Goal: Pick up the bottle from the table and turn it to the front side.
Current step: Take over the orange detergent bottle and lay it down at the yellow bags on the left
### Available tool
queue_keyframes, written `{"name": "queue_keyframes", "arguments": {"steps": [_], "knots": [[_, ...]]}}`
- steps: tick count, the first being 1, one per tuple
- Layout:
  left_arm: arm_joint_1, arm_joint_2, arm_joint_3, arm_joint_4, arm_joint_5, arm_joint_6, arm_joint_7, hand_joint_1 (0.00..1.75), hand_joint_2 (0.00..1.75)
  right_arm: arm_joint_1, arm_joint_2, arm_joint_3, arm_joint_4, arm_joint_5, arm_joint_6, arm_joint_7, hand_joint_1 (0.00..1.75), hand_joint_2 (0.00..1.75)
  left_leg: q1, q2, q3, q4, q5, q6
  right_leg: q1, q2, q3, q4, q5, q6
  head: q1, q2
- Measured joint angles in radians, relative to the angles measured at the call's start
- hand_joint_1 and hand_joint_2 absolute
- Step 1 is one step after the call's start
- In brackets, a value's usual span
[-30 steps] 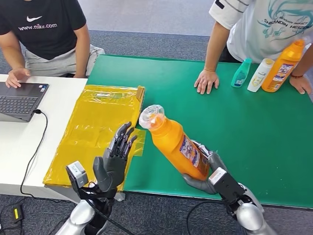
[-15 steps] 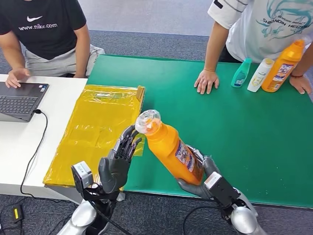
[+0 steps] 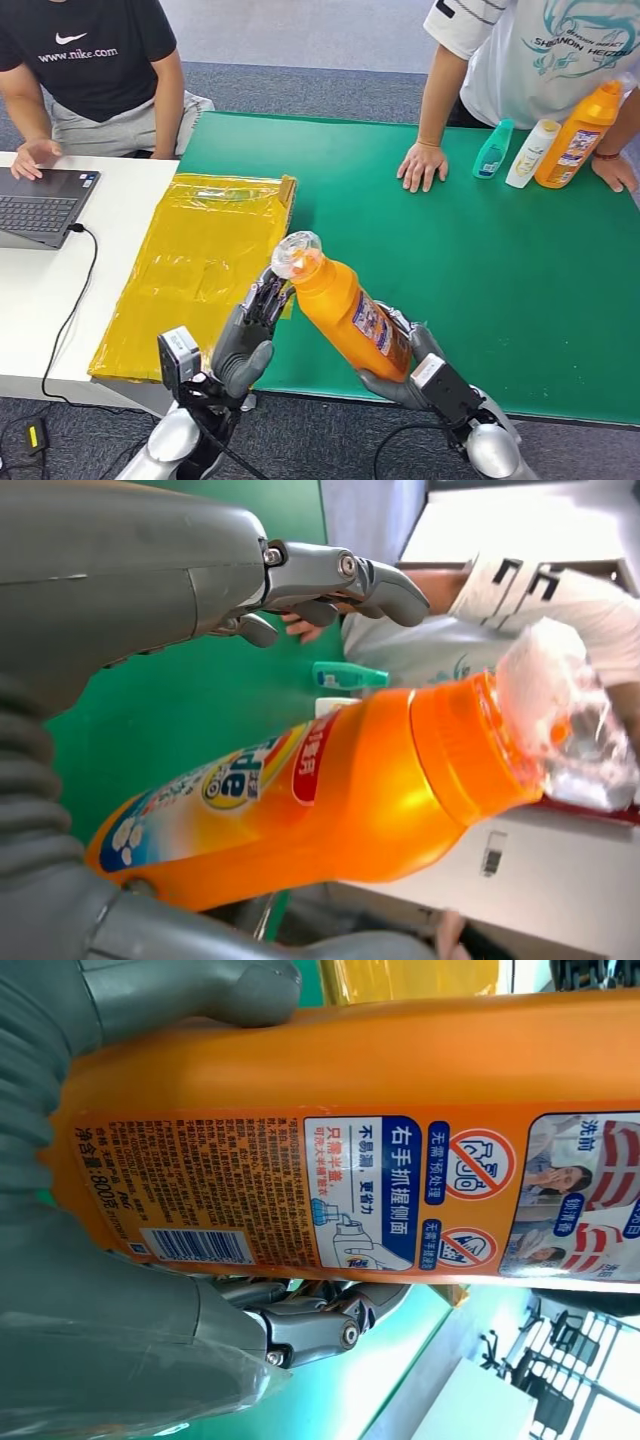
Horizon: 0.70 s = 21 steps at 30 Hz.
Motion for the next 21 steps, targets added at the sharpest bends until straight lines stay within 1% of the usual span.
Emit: {"name": "queue_keyframes", "arguments": {"steps": [9, 21], "knots": [[-0.043, 0.031, -0.011, 0.001, -0.053, -0.042, 0.049, 0.00, 1.75, -0.002, 0.004, 0.008, 0.018, 0.004, 0.001, -0.003, 1.75, 1.75, 0.000, 0.000, 0.000, 0.000, 0.000, 0.000, 0.000, 0.000, 0.000, 0.000, 0.000, 0.000, 0.000, 0.000], [-0.080, 0.048, -0.018, 0.001, -0.073, -0.067, 0.082, 0.00, 1.75, -0.003, 0.004, 0.017, 0.035, 0.031, 0.006, -0.006, 1.75, 1.75, 0.000, 0.000, 0.000, 0.000, 0.000, 0.000, 0.000, 0.000, 0.000, 0.000, 0.000, 0.000, 0.000, 0.000]]}}
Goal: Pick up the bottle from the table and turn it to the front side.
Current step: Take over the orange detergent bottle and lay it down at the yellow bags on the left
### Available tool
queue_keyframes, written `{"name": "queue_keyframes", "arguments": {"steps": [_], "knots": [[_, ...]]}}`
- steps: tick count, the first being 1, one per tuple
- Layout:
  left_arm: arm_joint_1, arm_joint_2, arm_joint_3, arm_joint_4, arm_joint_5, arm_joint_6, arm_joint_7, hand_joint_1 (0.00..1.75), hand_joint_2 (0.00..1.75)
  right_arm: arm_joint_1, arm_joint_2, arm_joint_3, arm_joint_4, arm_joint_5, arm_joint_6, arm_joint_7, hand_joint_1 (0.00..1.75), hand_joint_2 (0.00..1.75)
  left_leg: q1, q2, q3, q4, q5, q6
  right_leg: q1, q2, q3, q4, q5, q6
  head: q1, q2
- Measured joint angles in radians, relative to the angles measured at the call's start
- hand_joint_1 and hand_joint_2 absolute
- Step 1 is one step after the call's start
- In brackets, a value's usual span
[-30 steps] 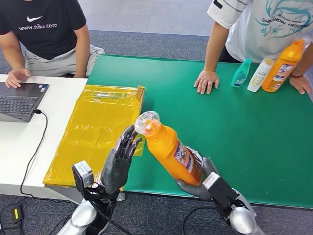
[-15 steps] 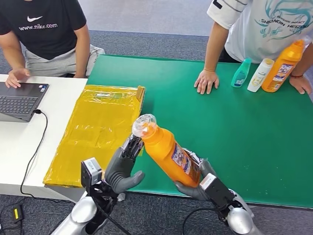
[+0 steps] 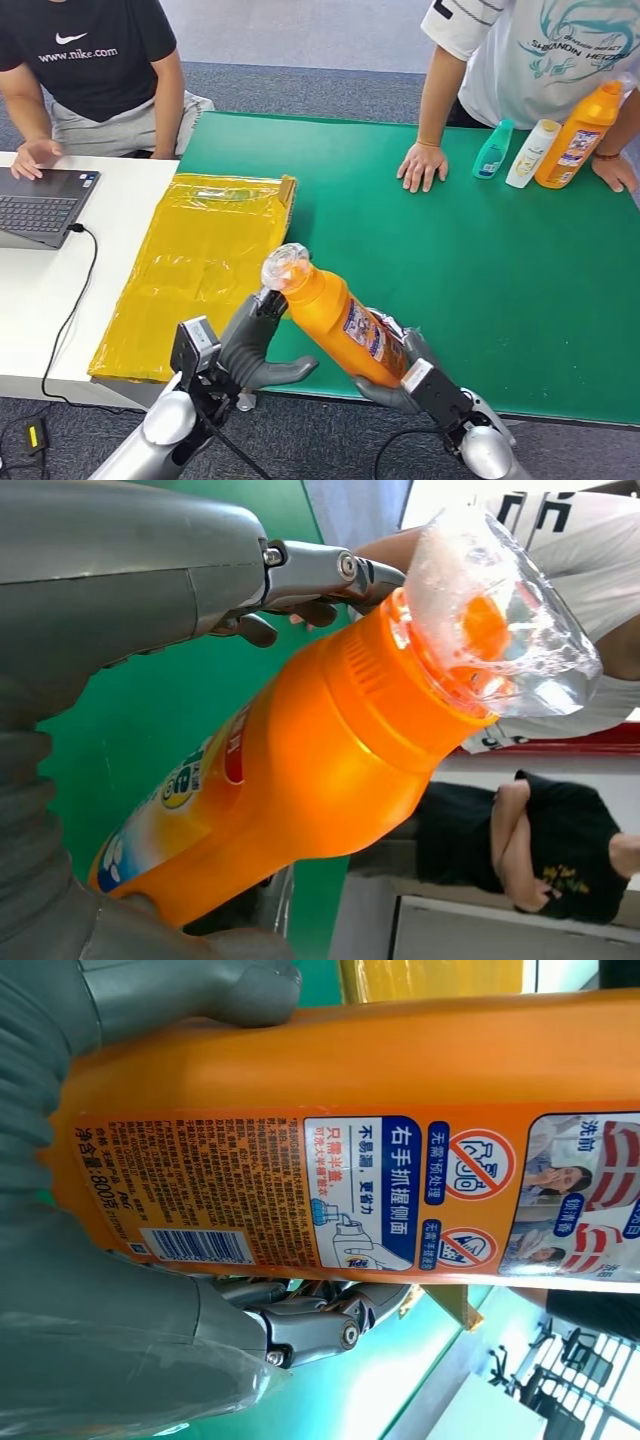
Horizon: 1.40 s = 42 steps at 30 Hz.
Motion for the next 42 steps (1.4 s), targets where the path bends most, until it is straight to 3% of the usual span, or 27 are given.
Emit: {"name": "queue_keyframes", "arguments": {"steps": [42], "knots": [[-0.123, 0.001, -0.023, 0.056, 0.035, -0.087, 0.095, 0.00, 1.75, -0.018, 0.014, 0.048, 0.073, 0.053, 0.008, -0.017, 1.75, 1.75, 0.000, 0.000, 0.000, 0.000, 0.000, 0.000, 0.000, 0.000, 0.000, 0.000, 0.000, 0.000, 0.000, 0.000]]}}
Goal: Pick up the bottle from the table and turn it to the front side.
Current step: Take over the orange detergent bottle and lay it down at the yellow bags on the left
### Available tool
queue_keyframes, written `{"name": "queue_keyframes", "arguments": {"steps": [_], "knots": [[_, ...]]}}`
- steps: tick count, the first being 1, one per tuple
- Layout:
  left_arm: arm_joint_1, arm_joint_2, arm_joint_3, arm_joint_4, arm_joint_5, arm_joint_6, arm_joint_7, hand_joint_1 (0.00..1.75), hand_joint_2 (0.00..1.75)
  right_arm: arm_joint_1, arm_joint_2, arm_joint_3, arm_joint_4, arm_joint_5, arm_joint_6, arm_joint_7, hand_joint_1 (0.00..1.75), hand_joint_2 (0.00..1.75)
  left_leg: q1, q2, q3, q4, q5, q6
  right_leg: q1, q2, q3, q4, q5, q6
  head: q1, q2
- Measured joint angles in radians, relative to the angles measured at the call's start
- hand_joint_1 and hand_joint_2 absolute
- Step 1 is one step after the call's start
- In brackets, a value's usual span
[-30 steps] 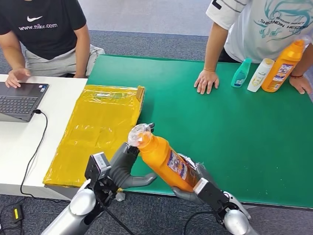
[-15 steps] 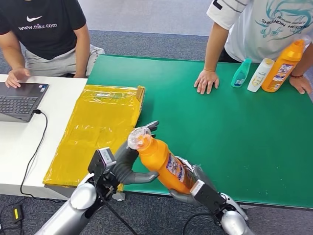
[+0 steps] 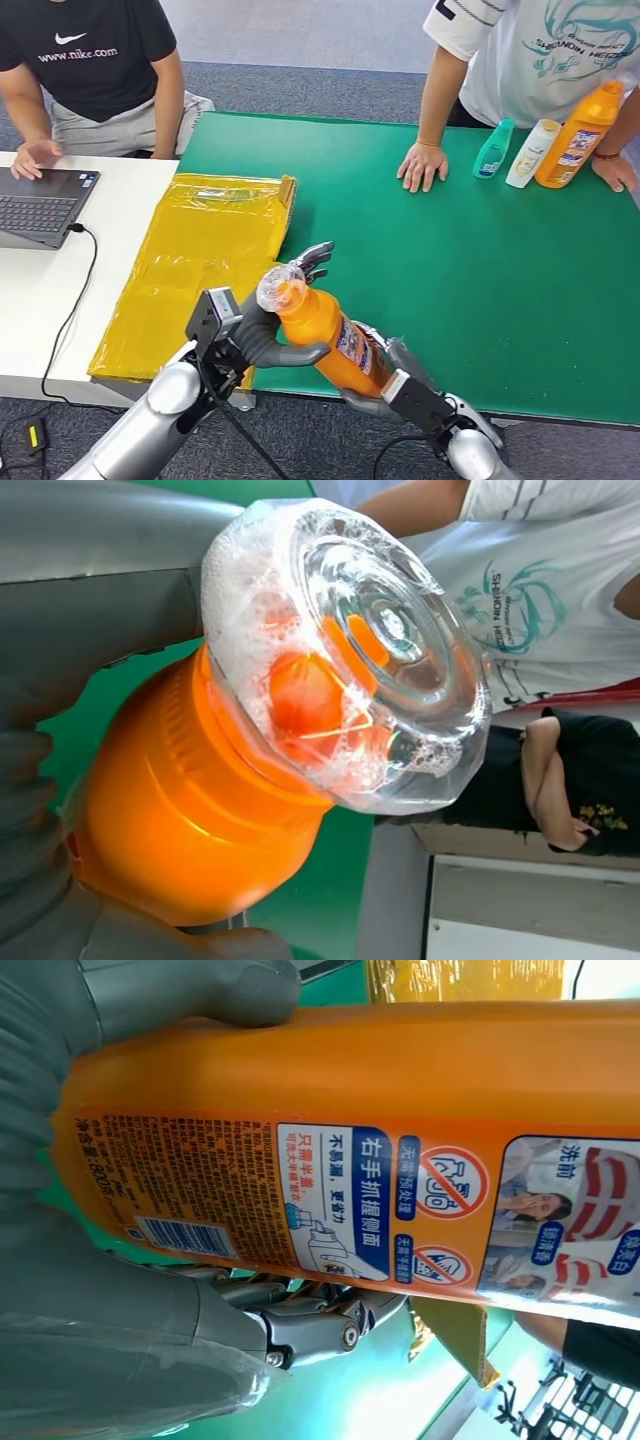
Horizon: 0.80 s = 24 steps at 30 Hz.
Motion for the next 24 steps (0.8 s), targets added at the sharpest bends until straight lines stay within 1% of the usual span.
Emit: {"name": "queue_keyframes", "arguments": {"steps": [5, 6, 9, 10, 24], "knots": [[-0.009, 0.000, -0.007, 0.006, 0.003, -0.005, 0.002, 0.00, 1.75, -0.005, 0.000, 0.007, 0.011, 0.001, 0.000, 0.000, 1.75, 1.75, 0.000, 0.000, 0.000, 0.000, 0.000, 0.000, 0.000, 0.000, 0.000, 0.000, 0.000, 0.000, 0.000, 0.000], [-0.011, 0.000, -0.008, 0.007, 0.003, -0.006, 0.002, 0.41, 1.75, -0.006, 0.000, 0.008, 0.012, 0.001, 0.000, 0.000, 1.75, 1.75, 0.000, 0.000, 0.000, 0.000, 0.000, 0.000, 0.000, 0.000, 0.000, 0.000, 0.000, 0.000, 0.000, 0.000], [-0.013, 0.000, -0.008, 0.010, 0.006, -0.010, 0.002, 1.71, 1.75, -0.007, 0.000, 0.009, 0.016, 0.001, 0.000, -0.001, 1.75, 1.75, 0.000, 0.000, 0.000, 0.000, 0.000, 0.000, 0.000, 0.000, 0.000, 0.000, 0.000, 0.000, 0.000, 0.000], [-0.013, 0.000, -0.009, 0.011, 0.007, -0.011, 0.002, 1.75, 1.75, -0.008, 0.000, 0.010, 0.017, 0.001, 0.000, -0.001, 1.75, 1.75, 0.000, 0.000, 0.000, 0.000, 0.000, 0.000, 0.000, 0.000, 0.000, 0.000, 0.000, 0.000, 0.000, 0.000], [-0.022, -0.004, -0.020, 0.020, 0.021, -0.018, -0.005, 1.75, 1.75, -0.018, 0.000, 0.023, 0.036, 0.000, 0.000, -0.001, 1.75, 1.75, 0.000, 0.000, 0.000, 0.000, 0.000, 0.000, 0.000, 0.000, 0.000, 0.000, 0.000, 0.000, 0.000, 0.000]]}}
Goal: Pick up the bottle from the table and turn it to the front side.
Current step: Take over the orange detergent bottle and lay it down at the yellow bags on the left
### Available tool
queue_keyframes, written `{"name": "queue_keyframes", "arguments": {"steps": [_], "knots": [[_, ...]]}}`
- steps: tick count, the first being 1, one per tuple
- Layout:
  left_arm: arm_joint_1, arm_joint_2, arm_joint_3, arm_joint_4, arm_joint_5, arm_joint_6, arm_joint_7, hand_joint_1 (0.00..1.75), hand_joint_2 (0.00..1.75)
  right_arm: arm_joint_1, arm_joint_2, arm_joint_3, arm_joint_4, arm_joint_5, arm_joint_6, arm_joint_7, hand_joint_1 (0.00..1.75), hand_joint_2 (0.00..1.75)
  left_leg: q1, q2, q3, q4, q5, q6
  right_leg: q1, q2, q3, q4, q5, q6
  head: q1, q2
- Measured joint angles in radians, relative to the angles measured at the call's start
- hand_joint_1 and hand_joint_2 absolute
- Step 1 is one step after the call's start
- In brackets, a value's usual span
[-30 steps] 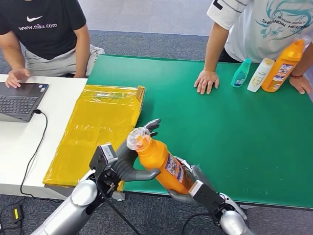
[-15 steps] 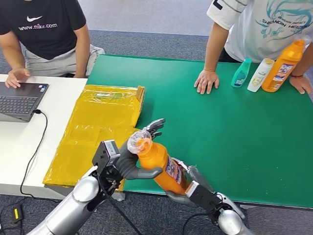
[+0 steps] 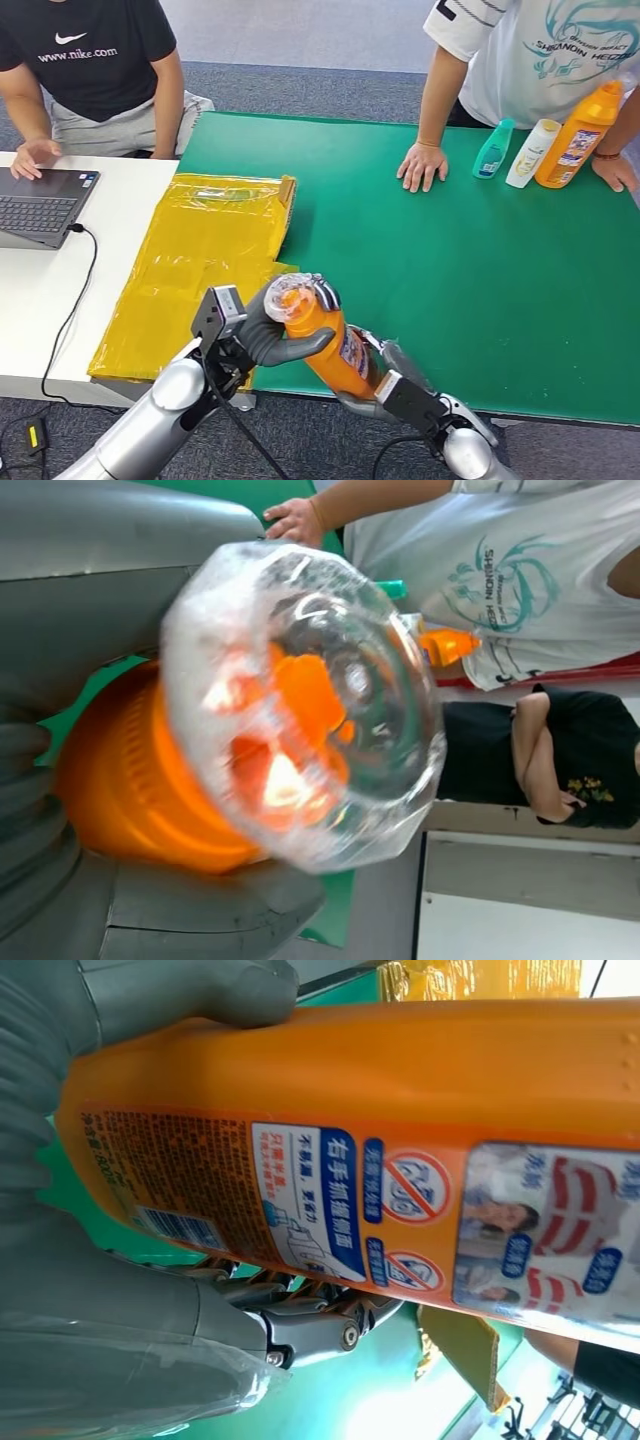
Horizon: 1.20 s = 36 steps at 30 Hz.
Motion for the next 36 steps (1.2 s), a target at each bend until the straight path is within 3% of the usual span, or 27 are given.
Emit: {"name": "queue_keyframes", "arguments": {"steps": [20, 21, 24, 25, 29, 33, 36], "knots": [[-0.001, -0.006, -0.015, 0.001, 0.006, 0.000, -0.001, 1.75, 1.75, -0.005, 0.000, 0.014, 0.014, 0.000, 0.000, 0.000, 1.75, 1.75, 0.000, 0.000, 0.000, 0.000, 0.000, 0.000, 0.000, 0.000, 0.000, 0.000, 0.000, 0.000, 0.000, 0.000], [-0.001, -0.006, -0.015, 0.001, 0.006, 0.000, -0.001, 1.75, 1.75, -0.005, 0.000, 0.015, 0.015, 0.000, 0.000, 0.000, 1.38, 1.75, 0.000, 0.000, 0.000, 0.000, 0.000, 0.000, 0.000, 0.000, 0.000, 0.000, 0.000, 0.000, 0.000, 0.000], [-0.001, -0.006, -0.015, 0.001, 0.006, -0.001, -0.001, 1.75, 1.75, -0.006, 0.000, 0.015, 0.015, -0.002, -0.001, 0.000, 0.07, 1.75, 0.000, 0.000, 0.000, 0.000, 0.000, 0.000, 0.000, 0.000, 0.000, 0.000, 0.000, 0.000, 0.000, 0.000], [-0.001, -0.005, -0.015, 0.001, 0.005, -0.001, -0.001, 1.75, 1.75, -0.006, 0.000, 0.015, 0.016, -0.003, -0.001, 0.000, 0.00, 1.75, 0.000, 0.000, 0.000, 0.000, 0.000, 0.000, 0.000, 0.000, 0.000, 0.000, 0.000, 0.000, 0.000, 0.000], [-0.001, 0.002, -0.015, 0.006, -0.001, 0.000, -0.001, 1.75, 1.75, -0.011, 0.000, 0.015, 0.016, -0.009, -0.004, 0.000, 0.00, 1.75, 0.000, 0.000, 0.000, 0.000, 0.000, 0.000, 0.000, 0.000, 0.000, 0.000, 0.000, 0.000, 0.000, 0.000], [-0.001, 0.009, -0.015, 0.009, -0.002, 0.000, 0.000, 1.75, 1.75, -0.017, 0.002, 0.015, 0.016, -0.013, -0.006, 0.002, 0.00, 0.00, 0.000, 0.000, 0.000, 0.000, 0.000, 0.000, 0.000, 0.000, 0.000, 0.000, 0.000, 0.000, 0.000, 0.000], [-0.001, 0.012, -0.015, 0.011, -0.002, 0.000, 0.000, 1.75, 1.75, -0.020, 0.003, 0.015, 0.016, -0.017, -0.008, 0.005, 0.00, 0.00, 0.000, 0.000, 0.000, 0.000, 0.000, 0.000, 0.000, 0.000, 0.000, 0.000, 0.000, 0.000, 0.000, 0.000]]}}
